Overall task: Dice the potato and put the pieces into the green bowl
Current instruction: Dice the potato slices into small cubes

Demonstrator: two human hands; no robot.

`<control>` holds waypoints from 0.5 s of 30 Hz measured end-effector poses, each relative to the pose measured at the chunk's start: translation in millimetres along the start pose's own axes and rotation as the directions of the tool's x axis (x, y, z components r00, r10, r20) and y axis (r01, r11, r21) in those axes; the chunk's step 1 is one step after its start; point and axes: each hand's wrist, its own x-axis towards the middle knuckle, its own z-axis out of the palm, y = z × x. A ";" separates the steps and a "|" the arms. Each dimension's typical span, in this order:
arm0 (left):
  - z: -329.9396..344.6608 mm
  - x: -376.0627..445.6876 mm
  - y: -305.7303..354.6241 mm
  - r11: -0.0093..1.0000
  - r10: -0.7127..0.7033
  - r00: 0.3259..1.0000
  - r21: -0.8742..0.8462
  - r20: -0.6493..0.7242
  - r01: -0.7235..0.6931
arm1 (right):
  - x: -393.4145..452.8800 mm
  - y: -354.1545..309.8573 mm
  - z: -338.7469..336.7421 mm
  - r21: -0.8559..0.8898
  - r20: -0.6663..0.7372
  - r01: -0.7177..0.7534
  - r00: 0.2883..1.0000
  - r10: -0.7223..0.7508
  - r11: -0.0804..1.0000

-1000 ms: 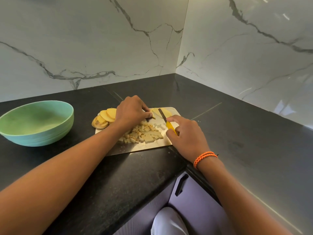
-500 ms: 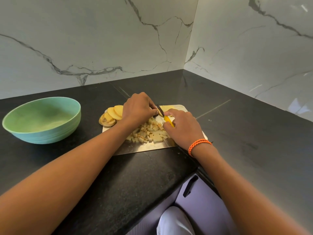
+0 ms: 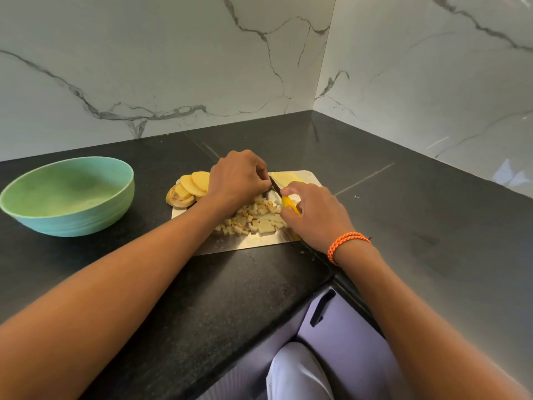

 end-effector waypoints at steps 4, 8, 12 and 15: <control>0.5 -0.8 1.4 1.000 0.002 1.000 -0.001 0.020 -0.002 | -24.7 10.6 -10.2 0.016 -0.012 -0.010 1.000 0.010 1.000; -1.3 -0.9 1.5 0.999 -0.012 0.999 -0.043 0.039 0.013 | -39.1 13.4 -13.7 0.048 -0.029 -0.009 1.000 0.011 0.999; -5.0 -3.7 2.3 0.994 -0.008 0.999 -0.110 0.038 0.012 | -29.7 14.3 -22.9 0.119 -0.070 -0.015 0.997 0.023 0.993; -7.6 -3.7 2.6 0.991 -0.018 0.999 -0.130 0.040 0.023 | -5.8 26.8 -32.4 0.144 -0.106 -0.041 0.993 0.056 0.989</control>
